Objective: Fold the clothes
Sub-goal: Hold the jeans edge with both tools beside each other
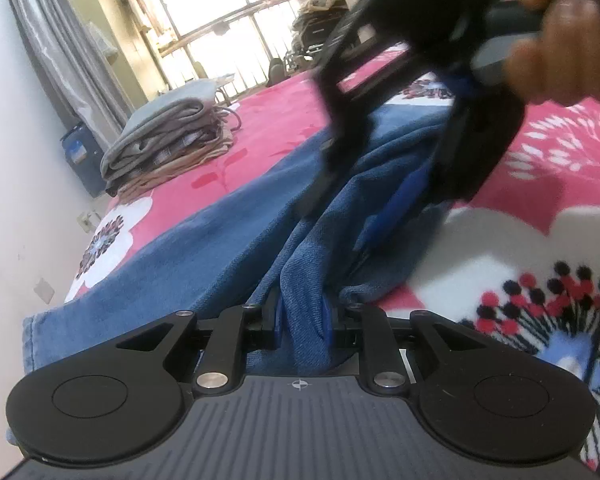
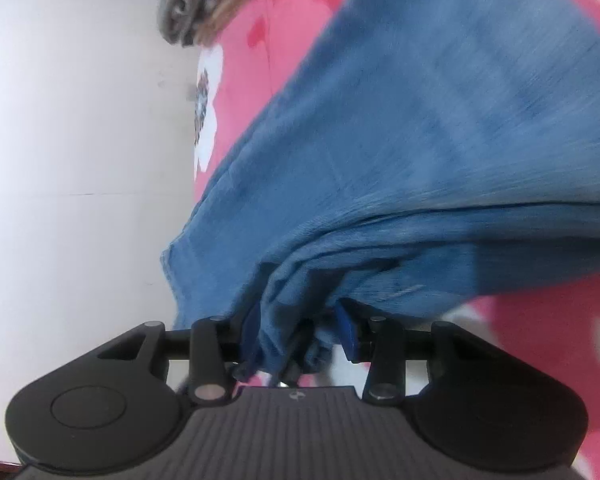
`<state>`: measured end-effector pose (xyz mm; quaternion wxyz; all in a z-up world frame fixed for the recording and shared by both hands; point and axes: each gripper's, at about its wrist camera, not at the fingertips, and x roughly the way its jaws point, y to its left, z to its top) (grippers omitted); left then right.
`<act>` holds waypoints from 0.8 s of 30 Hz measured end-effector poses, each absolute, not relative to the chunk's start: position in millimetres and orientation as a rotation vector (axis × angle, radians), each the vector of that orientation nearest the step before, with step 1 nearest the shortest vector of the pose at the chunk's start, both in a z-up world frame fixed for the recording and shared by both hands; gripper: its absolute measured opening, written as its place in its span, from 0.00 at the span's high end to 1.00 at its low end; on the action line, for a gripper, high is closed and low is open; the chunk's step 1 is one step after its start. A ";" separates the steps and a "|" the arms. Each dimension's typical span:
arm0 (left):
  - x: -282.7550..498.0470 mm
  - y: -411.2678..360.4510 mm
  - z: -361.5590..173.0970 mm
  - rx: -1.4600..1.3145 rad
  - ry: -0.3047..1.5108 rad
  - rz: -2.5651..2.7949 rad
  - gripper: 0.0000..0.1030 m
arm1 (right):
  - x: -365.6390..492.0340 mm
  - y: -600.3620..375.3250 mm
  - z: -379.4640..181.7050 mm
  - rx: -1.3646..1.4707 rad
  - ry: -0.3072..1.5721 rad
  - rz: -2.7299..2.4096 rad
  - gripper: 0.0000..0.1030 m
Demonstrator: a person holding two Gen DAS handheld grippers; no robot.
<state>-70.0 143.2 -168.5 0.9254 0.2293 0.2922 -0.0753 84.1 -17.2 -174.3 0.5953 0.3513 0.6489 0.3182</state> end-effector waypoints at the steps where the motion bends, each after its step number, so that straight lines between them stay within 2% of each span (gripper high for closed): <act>1: -70.9 142.7 -169.2 0.478 0.597 -0.156 0.82 | 86.7 -11.6 -178.2 0.825 1.527 0.743 0.57; 5: -74.1 139.5 -173.9 0.520 0.587 -0.163 0.82 | 91.3 1.8 -188.5 0.849 1.571 0.710 0.59; 9: -75.3 139.8 -171.8 0.532 0.567 -0.163 0.82 | 81.9 8.2 -173.7 0.743 1.455 0.759 0.83; 13: -71.7 146.4 -164.6 0.475 0.577 -0.155 0.81 | 56.2 20.7 -144.2 0.406 1.147 0.946 0.87; 15: -69.9 150.1 -162.0 0.436 0.598 -0.156 0.80 | 54.5 21.2 -146.0 0.369 1.111 0.964 0.89; 17: -71.6 152.3 -155.5 0.409 0.590 -0.143 0.75 | 52.1 16.3 -139.4 0.391 1.038 0.992 0.89; 18: -72.9 153.4 -150.9 0.393 0.582 -0.133 0.68 | 47.9 14.0 -133.0 0.377 0.975 1.013 0.89; 19: -73.0 156.0 -147.5 0.367 0.588 -0.130 0.66 | 42.8 14.1 -128.8 0.326 0.909 1.032 0.89; 22: -70.7 167.6 -149.4 0.290 0.648 -0.127 0.66 | 38.9 23.9 -148.0 0.152 0.893 1.019 0.91; 24: -72.8 170.8 -151.5 0.286 0.660 -0.129 0.66 | 38.9 21.5 -151.8 0.177 0.909 1.006 0.90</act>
